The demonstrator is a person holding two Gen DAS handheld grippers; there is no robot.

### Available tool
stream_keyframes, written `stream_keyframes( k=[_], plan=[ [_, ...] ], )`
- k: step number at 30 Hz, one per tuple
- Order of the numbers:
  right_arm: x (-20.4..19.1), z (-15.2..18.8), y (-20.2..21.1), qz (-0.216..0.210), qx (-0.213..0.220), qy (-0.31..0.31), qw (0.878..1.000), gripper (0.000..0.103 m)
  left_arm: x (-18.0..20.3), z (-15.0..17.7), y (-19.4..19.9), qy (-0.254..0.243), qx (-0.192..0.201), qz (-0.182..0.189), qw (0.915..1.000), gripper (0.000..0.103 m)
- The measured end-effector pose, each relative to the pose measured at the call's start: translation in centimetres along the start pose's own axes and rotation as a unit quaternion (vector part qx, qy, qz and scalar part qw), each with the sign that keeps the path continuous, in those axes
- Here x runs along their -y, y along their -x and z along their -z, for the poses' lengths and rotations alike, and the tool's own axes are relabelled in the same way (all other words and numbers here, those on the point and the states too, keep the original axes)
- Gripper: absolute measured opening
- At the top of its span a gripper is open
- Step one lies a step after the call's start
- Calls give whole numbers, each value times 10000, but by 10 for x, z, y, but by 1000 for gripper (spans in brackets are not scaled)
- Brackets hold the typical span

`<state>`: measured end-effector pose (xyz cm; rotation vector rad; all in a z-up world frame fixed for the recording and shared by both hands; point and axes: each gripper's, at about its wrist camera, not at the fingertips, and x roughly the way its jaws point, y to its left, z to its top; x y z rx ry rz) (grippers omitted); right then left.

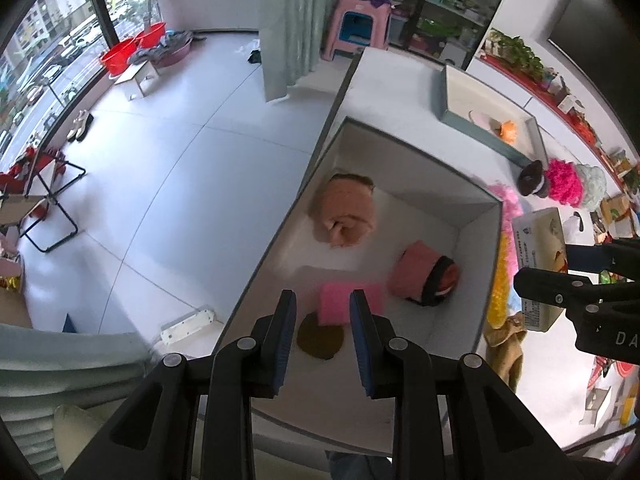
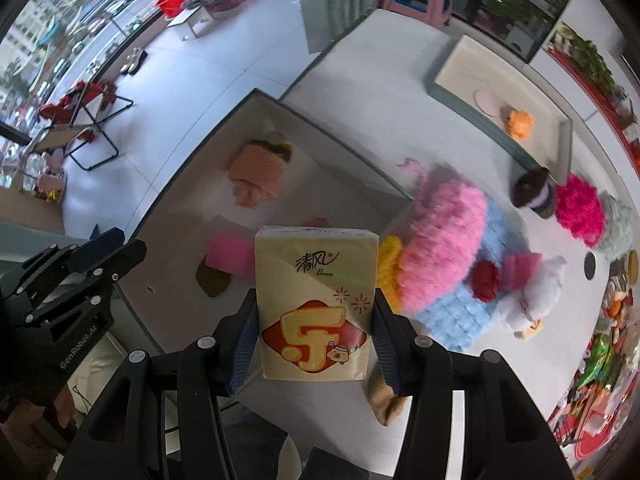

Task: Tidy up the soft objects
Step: 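Carry the tissue pack over the grey box with the right gripper while the left gripper moves over the box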

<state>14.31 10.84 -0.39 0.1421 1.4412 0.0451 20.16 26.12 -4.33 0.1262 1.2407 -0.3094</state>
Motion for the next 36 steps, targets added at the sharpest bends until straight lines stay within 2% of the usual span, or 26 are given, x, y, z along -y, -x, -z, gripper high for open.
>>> stream_keyframes(
  k=[6, 14, 36],
  plan=[
    [-17, -11, -12, 38, -16, 221, 9997, 56, -4, 1, -14, 89, -170, -38, 9998, 30],
    [-25, -15, -33, -9, -225, 209, 9995, 56, -5, -1, -34, 118, -406, -105, 9991, 30],
    [-27, -18, -62, 97, -515, 196, 9984, 56, 0, 2, -60, -12, -732, -111, 9973, 30]
  ],
)
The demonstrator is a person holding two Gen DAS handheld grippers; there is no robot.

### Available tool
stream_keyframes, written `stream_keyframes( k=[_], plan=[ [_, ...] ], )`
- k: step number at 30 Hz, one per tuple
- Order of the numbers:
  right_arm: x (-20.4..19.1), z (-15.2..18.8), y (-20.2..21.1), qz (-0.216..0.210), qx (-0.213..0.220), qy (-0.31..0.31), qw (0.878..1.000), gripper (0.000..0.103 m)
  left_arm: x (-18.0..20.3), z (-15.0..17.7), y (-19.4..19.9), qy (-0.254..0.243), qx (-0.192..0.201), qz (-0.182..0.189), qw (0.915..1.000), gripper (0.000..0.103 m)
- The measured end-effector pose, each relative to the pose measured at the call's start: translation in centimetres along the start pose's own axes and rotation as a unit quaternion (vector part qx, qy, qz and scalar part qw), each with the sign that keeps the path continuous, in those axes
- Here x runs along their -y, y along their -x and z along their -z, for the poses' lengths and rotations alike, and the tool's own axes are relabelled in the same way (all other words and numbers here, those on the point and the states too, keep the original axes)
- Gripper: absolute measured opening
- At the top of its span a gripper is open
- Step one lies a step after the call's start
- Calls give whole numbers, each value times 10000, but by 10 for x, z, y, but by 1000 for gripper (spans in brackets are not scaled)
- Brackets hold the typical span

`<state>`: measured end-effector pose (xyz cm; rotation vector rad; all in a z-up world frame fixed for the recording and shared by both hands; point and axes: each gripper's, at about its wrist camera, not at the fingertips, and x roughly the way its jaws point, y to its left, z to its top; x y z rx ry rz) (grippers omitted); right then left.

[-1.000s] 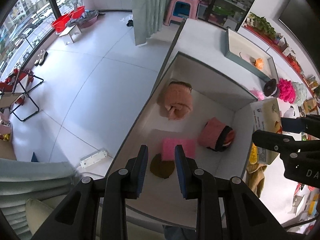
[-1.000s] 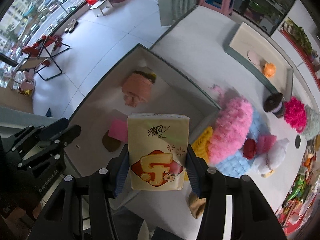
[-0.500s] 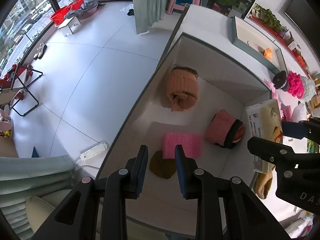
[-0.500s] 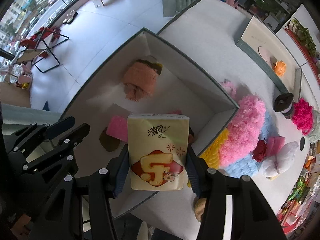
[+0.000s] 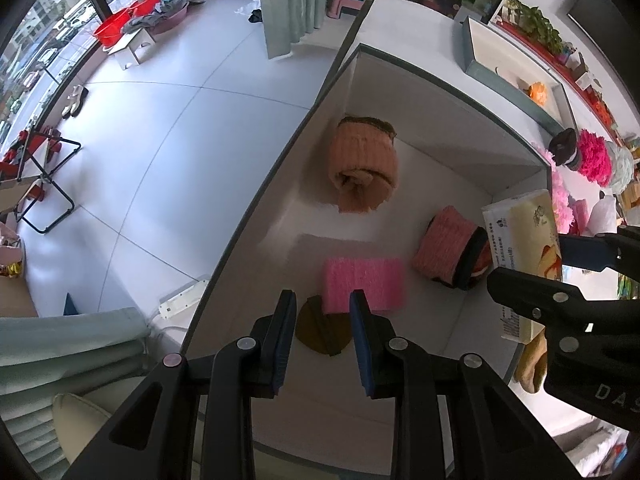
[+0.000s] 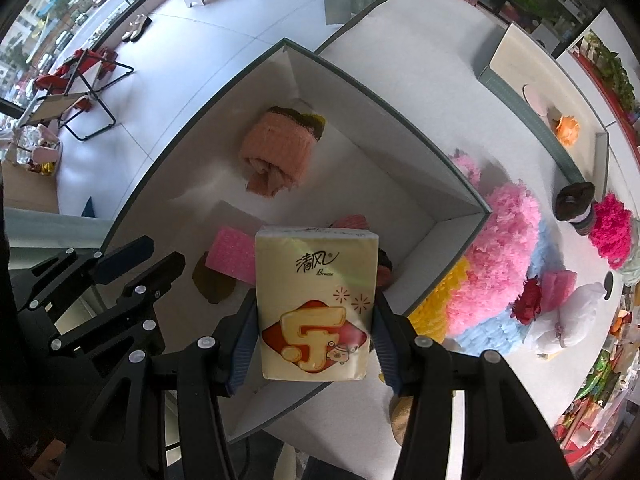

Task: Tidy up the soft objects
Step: 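Open the right gripper dropping the tissue pack into the grey box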

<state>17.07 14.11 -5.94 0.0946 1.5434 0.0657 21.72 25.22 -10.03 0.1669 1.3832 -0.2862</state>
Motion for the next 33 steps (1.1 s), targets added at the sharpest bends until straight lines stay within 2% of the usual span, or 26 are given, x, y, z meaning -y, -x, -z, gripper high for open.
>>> stream_keyframes(
  k=[12, 13, 14, 15, 16, 17, 19, 21, 23, 31, 33],
  plan=[
    [-4, -3, -10, 36, -105, 46, 9999, 56, -4, 2, -5, 91, -58, 18, 9999, 31],
    [-4, -3, -10, 15, -113, 38, 9999, 57, -4, 2, -5, 98, -48, 40, 9999, 48],
    [-3, -3, -11, -28, -125, 21, 9999, 61, -4, 2, -4, 113, -8, 10, 9999, 58],
    [-2, -2, -10, -50, -119, -9, 9999, 66, -6, 3, -1, 150, 93, -195, 9997, 73],
    [0, -2, -9, 14, -86, -61, 9999, 71, -9, 4, 4, 189, 278, -296, 9990, 77],
    [4, -2, -8, 58, -51, -118, 9999, 81, -12, 5, 6, 211, 332, -147, 9991, 78],
    [13, -1, -4, -36, 27, -277, 9996, 86, -16, 5, 10, 296, 327, 9, 9990, 92],
    [19, -1, 0, -103, 39, -414, 9991, 90, -18, 5, 13, 362, 376, 10, 9986, 100],
    [23, 1, 6, -132, 101, -486, 9987, 103, -18, 4, 13, 393, 279, -30, 9988, 100],
    [45, 23, 29, -275, 278, -730, 9966, 103, -16, 6, 7, 568, -274, -167, 9979, 100],
    [56, 33, 31, -318, 275, -864, 9954, 103, -14, 8, 9, 549, -307, -197, 9978, 102]
  ],
)
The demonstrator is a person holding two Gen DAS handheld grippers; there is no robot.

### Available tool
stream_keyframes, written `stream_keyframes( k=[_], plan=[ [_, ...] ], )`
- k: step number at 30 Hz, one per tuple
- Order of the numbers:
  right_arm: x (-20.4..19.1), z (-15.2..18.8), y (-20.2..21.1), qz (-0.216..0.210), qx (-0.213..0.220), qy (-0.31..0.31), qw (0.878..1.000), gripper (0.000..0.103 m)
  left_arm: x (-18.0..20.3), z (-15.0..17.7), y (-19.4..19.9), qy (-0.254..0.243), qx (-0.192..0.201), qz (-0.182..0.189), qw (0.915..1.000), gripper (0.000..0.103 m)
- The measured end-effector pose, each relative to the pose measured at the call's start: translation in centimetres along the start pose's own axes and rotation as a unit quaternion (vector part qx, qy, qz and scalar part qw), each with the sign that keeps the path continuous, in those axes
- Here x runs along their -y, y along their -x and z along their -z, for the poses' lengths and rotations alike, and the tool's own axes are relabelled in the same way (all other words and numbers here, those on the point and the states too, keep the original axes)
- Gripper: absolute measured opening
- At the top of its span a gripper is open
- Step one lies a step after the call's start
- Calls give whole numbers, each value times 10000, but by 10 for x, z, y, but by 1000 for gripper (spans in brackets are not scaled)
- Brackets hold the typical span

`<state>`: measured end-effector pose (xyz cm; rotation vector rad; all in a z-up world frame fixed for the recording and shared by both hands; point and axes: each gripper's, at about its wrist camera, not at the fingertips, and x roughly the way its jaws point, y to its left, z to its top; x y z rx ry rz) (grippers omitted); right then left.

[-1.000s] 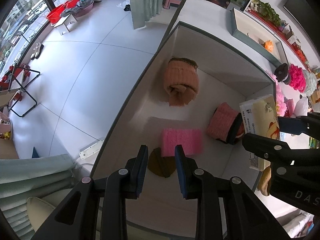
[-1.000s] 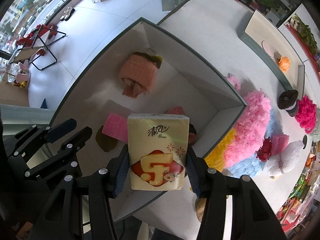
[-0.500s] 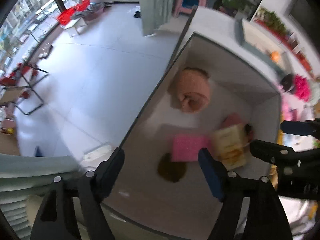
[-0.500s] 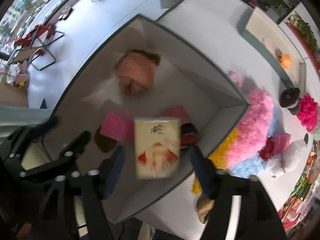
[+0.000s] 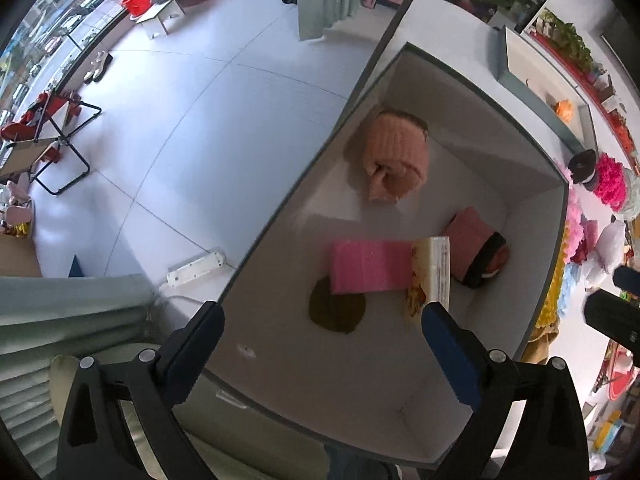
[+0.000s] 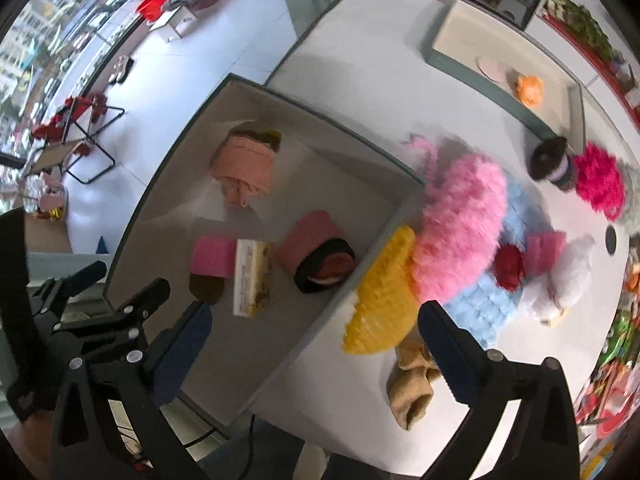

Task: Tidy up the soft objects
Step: 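Open the right gripper dropping the tissue pack into the grey box, then move the left gripper back to the tan sock while the right gripper moves to the white fabric bag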

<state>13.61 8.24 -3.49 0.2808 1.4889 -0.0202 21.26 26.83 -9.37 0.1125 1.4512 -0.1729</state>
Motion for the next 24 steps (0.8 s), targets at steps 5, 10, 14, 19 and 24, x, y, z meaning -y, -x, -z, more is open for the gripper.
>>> stream_keyframes(
  k=[5, 10, 14, 19, 24],
  plan=[
    [44, 24, 13, -78, 124, -538, 9984, 103, 15, 3, 9, -170, 0, 18, 9999, 102],
    [103, 62, 21, -148, 332, -1392, 9896, 103, 45, 6, 15, -510, -97, 142, 9985, 102],
    [146, 94, 17, -26, 326, -2008, 9791, 103, 83, 5, 21, -877, -159, 405, 9952, 102],
    [195, 130, 3, -85, 38, -2758, 9612, 103, 148, 16, 32, -1656, -192, 799, 9828, 102],
    [226, 149, -7, -90, -194, -2983, 9542, 103, 214, 46, 22, -2327, -456, 763, 9685, 102]
  ],
)
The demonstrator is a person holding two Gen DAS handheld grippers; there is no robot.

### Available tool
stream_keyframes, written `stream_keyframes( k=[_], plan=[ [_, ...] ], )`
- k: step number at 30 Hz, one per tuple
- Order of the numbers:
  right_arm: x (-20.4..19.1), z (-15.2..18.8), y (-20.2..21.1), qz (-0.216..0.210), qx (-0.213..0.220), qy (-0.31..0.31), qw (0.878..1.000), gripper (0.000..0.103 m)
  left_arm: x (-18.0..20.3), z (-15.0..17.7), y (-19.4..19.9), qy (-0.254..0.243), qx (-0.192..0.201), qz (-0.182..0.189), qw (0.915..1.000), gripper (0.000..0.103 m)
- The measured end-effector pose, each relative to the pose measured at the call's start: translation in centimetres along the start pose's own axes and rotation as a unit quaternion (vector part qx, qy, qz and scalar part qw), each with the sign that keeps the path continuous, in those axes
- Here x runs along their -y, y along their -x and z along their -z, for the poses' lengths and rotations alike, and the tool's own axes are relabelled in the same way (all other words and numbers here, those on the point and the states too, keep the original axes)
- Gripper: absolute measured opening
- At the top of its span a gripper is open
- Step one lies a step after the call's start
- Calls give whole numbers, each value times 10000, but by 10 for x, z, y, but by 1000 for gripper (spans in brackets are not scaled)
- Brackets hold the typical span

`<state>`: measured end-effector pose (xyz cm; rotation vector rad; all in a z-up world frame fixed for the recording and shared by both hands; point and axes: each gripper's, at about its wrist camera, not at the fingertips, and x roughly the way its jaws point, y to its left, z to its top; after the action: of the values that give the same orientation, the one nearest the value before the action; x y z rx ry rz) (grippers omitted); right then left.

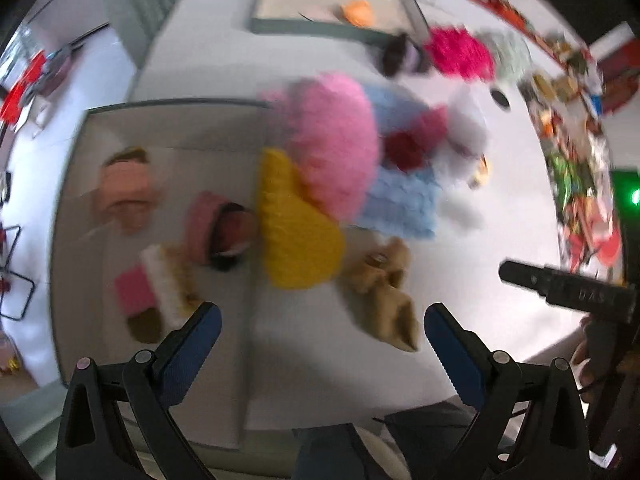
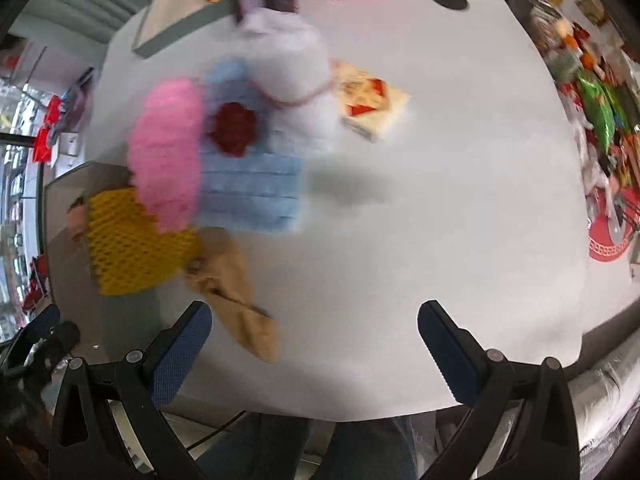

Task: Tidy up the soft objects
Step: 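Move the left gripper back to the tan sock while the right gripper moves to the white fabric bag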

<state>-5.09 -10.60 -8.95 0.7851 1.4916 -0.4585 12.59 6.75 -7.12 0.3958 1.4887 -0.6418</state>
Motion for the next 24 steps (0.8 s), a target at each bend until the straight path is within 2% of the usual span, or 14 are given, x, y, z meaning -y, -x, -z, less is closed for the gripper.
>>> stream_keyframes(
  k=[3, 5, 7, 14, 18, 24],
  plan=[
    [15, -4, -7, 27, -75, 90, 9999, 103, 18, 3, -31, 171, -438, -93, 9989, 102],
    [19, -12, -8, 66, -101, 214, 9997, 103, 21, 5, -52, 535, -663, -216, 9961, 102],
    [19, -22, -9, 119, -85, 396, 9991, 103, 23, 7, -68, 903, -726, -276, 9929, 102],
    [1, -65, -7, 207, 248, 1264, 9914, 103, 32, 7, -100, 1905, -592, -538, 9784, 102],
    [-17, -87, -16, 105, 278, 1731, 9845, 103, 40, 4, -113, 2215, -471, -637, 9719, 102],
    [-42, -108, -36, 364, 239, 2266, 9730, 103, 47, 1, -132, 2495, -481, -757, 9642, 102]
  ],
)
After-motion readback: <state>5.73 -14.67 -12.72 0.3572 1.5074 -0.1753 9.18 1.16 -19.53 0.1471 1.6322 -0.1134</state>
